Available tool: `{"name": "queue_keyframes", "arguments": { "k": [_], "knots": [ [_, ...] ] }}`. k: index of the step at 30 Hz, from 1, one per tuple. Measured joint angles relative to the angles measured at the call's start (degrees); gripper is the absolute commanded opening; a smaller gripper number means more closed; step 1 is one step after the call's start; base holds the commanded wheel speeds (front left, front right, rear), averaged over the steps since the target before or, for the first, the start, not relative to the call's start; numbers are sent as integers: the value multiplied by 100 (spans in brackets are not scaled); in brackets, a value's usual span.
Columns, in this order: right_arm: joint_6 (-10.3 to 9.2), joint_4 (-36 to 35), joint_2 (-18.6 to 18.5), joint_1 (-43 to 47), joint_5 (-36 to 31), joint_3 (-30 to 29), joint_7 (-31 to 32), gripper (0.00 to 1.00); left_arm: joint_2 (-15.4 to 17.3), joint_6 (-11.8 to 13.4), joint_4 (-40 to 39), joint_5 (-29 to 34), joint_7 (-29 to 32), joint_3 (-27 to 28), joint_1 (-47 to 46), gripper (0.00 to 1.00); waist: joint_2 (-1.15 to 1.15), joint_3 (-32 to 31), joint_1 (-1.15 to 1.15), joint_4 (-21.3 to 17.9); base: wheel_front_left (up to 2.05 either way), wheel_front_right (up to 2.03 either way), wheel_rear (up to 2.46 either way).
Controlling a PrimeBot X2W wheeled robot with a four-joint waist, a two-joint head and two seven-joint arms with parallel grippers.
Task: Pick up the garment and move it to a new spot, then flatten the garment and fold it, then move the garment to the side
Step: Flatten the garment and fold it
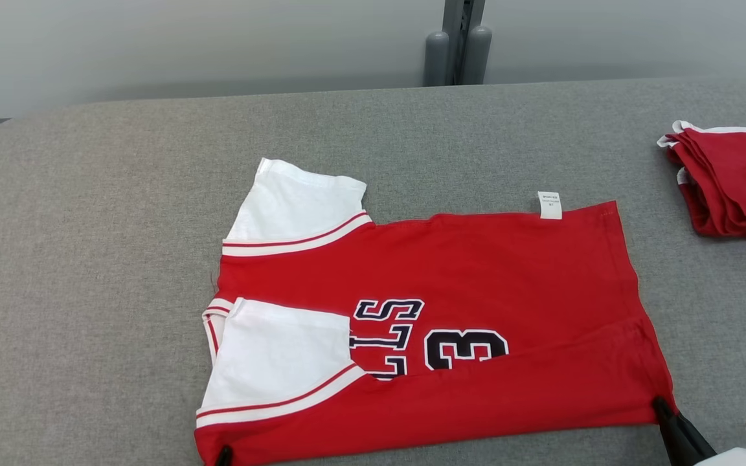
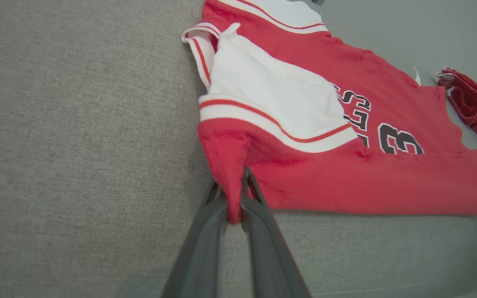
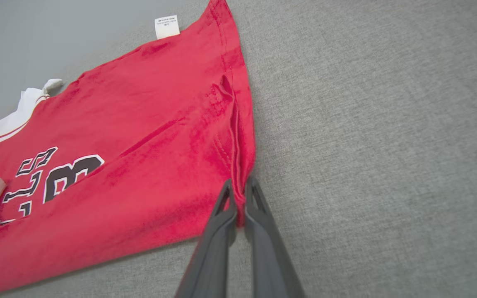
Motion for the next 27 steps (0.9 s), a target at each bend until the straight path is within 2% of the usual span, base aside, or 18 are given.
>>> {"name": "queue_keyframes", "arguments": {
  "k": [5, 6, 7, 8, 9, 10, 11, 17, 21, 27],
  "knots": [
    [0, 138, 1, 4, 87, 36, -11, 0, 35, 2, 223, -25, 54, 0, 4, 0, 0, 11, 0, -24, 0, 0, 0],
    [0, 176, 2, 2, 89, 49, -21, 6, 45, 1, 285, -26, 46, 5, -6, 0, 0, 11, 0, -30, 0, 0, 0],
    [0, 205, 3, 0, 89, 60, -35, 30, 46, 1, 343, -45, 47, 10, -19, 0, 0, 13, 0, -38, 0, 0, 0],
    [0, 229, 4, -10, 89, 64, -53, 74, 47, 1, 402, -63, 45, 16, -32, 0, 0, 16, 0, -47, 0, 0, 0],
    [0, 230, 7, -19, 89, 54, -76, 100, 49, 1, 445, -66, 30, 25, -43, 42, 0, 22, 0, -56, 0, 0, 0],
    [0, 229, 7, -23, 86, 37, -79, 100, 56, 2, 470, -65, -2, 37, -59, 96, 0, 31, 0, -63, 0, 0, 0],
    [0, 227, 9, -23, 75, 5, -101, 100, 63, 13, 483, -62, -5, 38, -85, 100, 0, 40, 0, -68, 0, 0, 0],
    [-1, 15, 3, -32, -108, -179, -161, 100, 197, 62, 420, 14, -68, 144, -350, 100, 0, 90, 0, -112, 0, 0, 0],
    [-1, -191, 2, -135, -236, -300, -190, 100, 430, 43, 337, 214, -107, 159, -710, 100, 0, 136, 0, -134, 0, 0, 0],
    [-1, -480, -1, -573, -592, -229, -166, 100, 766, -183, 431, 508, 141, -30, -1892, 100, 0, 247, 0, -182, 0, 0, 0]
  ]
}}
